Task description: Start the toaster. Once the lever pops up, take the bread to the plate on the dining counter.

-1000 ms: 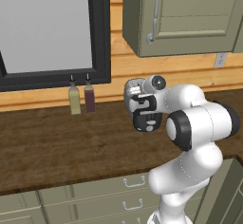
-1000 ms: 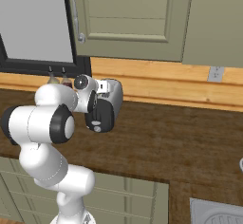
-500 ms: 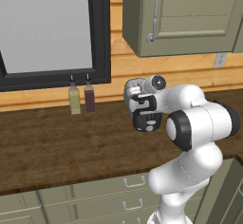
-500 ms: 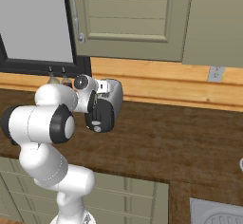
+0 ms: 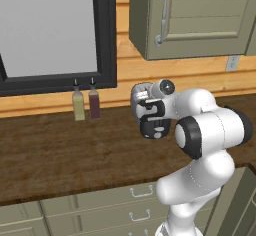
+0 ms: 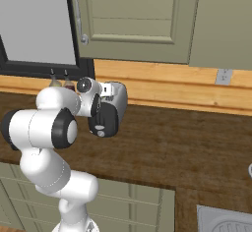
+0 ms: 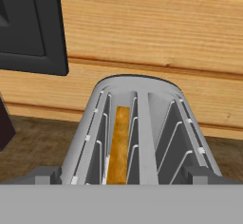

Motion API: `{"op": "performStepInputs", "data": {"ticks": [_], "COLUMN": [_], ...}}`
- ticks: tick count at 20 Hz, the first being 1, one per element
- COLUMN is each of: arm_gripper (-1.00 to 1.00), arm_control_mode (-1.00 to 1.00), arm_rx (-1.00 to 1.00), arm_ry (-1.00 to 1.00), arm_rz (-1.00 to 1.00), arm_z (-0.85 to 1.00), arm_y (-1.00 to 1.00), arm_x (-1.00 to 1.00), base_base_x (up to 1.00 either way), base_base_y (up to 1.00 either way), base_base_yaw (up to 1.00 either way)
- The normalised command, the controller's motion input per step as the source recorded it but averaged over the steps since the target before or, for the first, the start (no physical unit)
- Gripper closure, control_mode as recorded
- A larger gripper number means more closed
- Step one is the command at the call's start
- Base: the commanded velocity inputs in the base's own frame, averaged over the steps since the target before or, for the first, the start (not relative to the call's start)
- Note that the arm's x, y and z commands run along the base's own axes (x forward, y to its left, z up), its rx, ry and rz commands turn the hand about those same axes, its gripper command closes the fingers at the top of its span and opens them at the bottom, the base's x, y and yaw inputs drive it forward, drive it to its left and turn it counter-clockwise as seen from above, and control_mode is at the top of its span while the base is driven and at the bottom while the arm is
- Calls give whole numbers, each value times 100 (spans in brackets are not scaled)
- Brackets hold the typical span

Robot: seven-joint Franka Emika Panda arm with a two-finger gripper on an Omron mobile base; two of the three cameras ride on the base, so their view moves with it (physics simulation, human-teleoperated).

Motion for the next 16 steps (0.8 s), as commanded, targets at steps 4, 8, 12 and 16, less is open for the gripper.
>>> {"op": "performStepInputs", "data": {"ticks": [4, 8, 12, 16], "arm_gripper": [-100, -100, -100, -100], "arm_control_mode": [-100, -100, -100, -100], "arm_rx": [0, 0, 0, 0], "arm_ry": [0, 0, 0, 0], "arm_rz": [0, 0, 0, 0], "arm_z": [0, 0, 0, 0], "arm_y": [0, 0, 0, 0], "arm_x": [0, 0, 0, 0], "base_base_x": [0, 0, 0, 0], "base_base_y": [0, 0, 0, 0], "base_base_yaw": [0, 0, 0, 0]}}
